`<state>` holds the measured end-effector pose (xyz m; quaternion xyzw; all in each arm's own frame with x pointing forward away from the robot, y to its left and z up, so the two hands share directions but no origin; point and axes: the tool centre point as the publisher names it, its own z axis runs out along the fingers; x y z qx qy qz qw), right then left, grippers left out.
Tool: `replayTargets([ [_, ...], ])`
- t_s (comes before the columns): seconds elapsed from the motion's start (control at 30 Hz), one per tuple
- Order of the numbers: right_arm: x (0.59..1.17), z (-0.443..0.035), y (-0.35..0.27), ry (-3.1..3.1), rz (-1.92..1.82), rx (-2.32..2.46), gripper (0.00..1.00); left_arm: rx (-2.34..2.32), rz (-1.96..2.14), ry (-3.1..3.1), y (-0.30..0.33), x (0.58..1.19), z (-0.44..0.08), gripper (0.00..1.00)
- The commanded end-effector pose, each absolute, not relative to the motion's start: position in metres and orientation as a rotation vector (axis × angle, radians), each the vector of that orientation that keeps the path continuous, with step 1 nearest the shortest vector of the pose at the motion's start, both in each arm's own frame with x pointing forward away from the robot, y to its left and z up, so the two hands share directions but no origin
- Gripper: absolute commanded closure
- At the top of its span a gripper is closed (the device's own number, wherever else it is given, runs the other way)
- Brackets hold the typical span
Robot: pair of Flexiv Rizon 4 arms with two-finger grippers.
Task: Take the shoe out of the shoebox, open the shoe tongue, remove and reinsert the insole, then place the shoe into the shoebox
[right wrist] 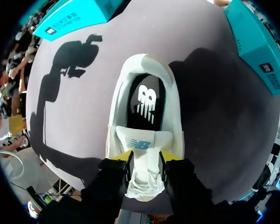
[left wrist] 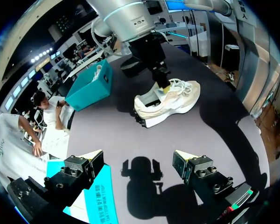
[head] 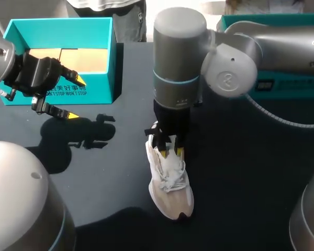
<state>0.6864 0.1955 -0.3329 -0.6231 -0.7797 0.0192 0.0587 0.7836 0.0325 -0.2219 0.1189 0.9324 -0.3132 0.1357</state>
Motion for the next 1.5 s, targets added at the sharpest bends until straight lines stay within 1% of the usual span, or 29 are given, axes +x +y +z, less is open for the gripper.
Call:
replayTargets([
  [0.03, 0.687, -0.334, 0.195, -2.364, 0.058, -1.873, 0.64, 0.346, -0.904, 2.703, 0.033, 0.783, -0.221, 0.0],
  [0.23, 0.699, -0.319, 0.189, -2.495, 0.043, -1.8, 0.62, 0.346, -0.904, 2.703, 0.033, 0.783, -0.221, 0.0],
  [0.27, 0.702, -0.317, 0.187, -2.604, -0.013, -1.692, 0.59, 0.346, -0.904, 2.703, 0.033, 0.783, -0.221, 0.0],
  [0.33, 0.708, -0.312, 0.188, -2.74, -0.038, -1.524, 0.58, 0.346, -0.904, 2.703, 0.033, 0.783, -0.221, 0.0],
  [0.37, 0.713, -0.308, 0.189, -2.873, -0.015, -1.354, 0.56, 0.346, -0.904, 2.703, 0.033, 0.783, -0.221, 0.0],
  [0.43, 0.72, -0.3, 0.192, -3.066, -0.011, -1.066, 0.48, 0.346, -0.904, 2.703, 0.033, 0.783, -0.221, 0.0],
  [0.47, 0.721, -0.298, 0.192, -3.118, 0.041, -1.028, 0.4, 0.346, -0.904, 2.703, 0.033, 0.783, -0.221, 0.0],
  [0.5, 0.724, -0.291, 0.19, -3.16, 0.051, -1.031, 0.18, 0.346, -0.904, 2.703, 0.033, 0.783, -0.221, 0.0],
  [0.53, 0.724, -0.291, 0.19, -3.16, 0.051, -1.031, 0.0, 0.346, -0.904, 2.703, 0.033, 0.783, -0.221, 0.0],
  [0.93, 0.724, -0.291, 0.19, -3.16, 0.051, -1.031, 0.0, 0.346, -0.904, 2.703, 0.033, 0.783, -0.221, 0.0],
  [0.97, 0.729, -0.294, 0.191, -3.197, 0.012, -0.925, 0.0, 0.346, -0.904, 2.703, 0.033, 0.783, -0.221, 0.0],
  [1.0, 0.734, -0.293, 0.19, -3.226, 0.052, -0.86, 0.0, 0.346, -0.904, 2.703, 0.033, 0.783, -0.221, 0.0],
  [1.2, 0.765, -0.285, 0.183, -3.335, 0.137, -0.604, 0.0, 0.346, -0.904, 2.703, 0.033, 0.783, -0.221, 0.0],
  [1.5, 0.794, -0.313, 0.211, -3.347, 0.082, -0.341, 0.0, 0.346, -0.904, 2.703, 0.033, 0.783, -0.221, 0.0],
])
